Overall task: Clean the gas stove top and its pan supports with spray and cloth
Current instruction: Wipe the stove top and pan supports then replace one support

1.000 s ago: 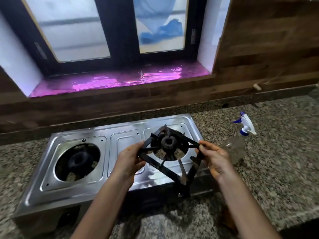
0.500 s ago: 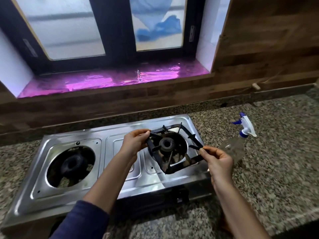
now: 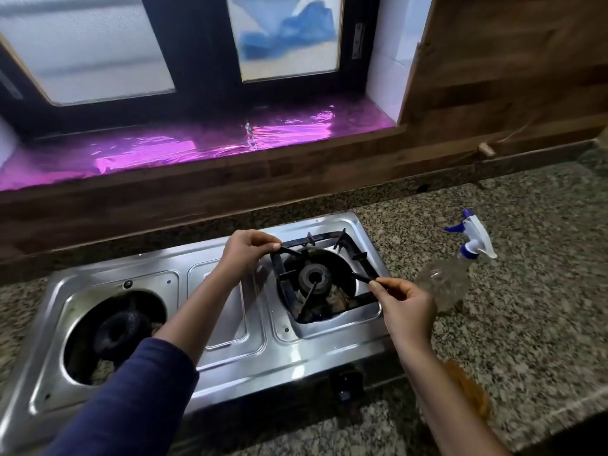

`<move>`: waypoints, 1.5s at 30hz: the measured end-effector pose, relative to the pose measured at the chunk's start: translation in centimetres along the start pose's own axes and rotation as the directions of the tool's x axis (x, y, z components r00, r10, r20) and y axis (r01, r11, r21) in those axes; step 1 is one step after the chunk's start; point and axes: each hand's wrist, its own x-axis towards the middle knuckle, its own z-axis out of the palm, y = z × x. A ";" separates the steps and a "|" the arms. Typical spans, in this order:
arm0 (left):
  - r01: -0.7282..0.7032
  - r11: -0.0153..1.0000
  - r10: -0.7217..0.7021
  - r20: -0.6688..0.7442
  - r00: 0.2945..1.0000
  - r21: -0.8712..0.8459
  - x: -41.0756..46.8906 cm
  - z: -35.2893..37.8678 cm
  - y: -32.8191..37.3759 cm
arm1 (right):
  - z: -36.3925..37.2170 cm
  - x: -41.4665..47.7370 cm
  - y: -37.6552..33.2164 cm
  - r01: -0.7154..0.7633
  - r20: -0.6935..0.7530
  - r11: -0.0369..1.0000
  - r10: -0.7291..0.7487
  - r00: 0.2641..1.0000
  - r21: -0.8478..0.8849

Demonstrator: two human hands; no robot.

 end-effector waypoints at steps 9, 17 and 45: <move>-0.061 0.972 0.064 -0.005 0.998 0.227 0.8 -0.5 -2.5 | 0.7 -0.9 0.6 0.104 0.024 0.982 -0.101 0.995 -0.159; -0.056 0.899 0.091 -0.060 0.994 0.434 1.0 -0.3 -2.7 | 1.2 -1.1 1.9 0.181 0.073 0.950 -0.167 0.983 -0.253; -0.532 0.652 0.518 0.195 0.833 0.541 -15.0 11.6 -1.4 | -10.5 -4.5 12.0 -0.086 -0.259 0.873 -0.047 0.965 -0.480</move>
